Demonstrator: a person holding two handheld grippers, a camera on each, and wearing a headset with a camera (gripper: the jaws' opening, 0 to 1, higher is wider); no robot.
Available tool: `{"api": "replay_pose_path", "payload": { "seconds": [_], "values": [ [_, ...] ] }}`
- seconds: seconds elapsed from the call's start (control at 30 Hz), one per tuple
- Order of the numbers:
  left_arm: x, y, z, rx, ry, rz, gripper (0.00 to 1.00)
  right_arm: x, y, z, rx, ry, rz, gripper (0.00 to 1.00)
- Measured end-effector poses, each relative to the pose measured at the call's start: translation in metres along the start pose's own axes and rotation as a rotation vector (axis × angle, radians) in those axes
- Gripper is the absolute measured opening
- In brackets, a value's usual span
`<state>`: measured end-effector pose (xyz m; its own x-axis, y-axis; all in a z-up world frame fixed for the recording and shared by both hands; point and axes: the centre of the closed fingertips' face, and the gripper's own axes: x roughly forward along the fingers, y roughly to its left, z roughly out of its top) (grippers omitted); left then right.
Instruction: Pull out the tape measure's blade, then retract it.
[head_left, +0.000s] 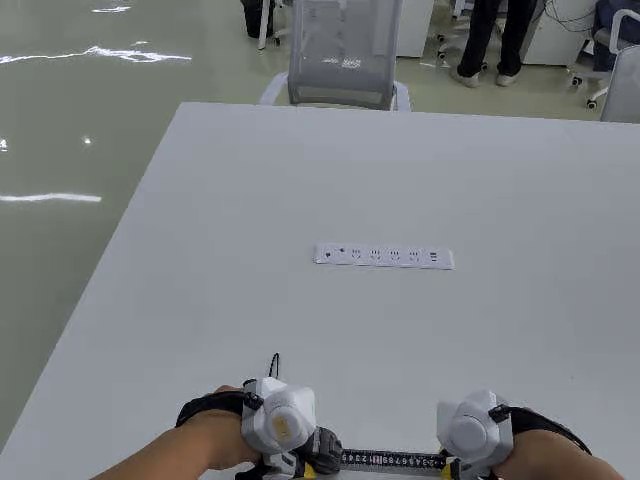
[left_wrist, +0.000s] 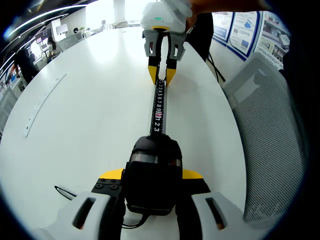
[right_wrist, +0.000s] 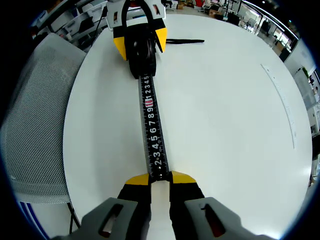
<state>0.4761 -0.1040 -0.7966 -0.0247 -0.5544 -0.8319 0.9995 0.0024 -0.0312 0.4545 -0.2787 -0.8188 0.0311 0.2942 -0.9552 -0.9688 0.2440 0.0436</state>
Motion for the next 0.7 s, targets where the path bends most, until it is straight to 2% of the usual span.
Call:
{"api": "replay_pose_path", "payload": {
  "seconds": [0.7],
  "values": [
    [0.0003, 0.0007, 0.0, -0.002, -0.003, 0.002, 0.35, -0.0029, -0.0016, -0.01, 0.011, 0.004, -0.004, 0.11]
  ]
}}
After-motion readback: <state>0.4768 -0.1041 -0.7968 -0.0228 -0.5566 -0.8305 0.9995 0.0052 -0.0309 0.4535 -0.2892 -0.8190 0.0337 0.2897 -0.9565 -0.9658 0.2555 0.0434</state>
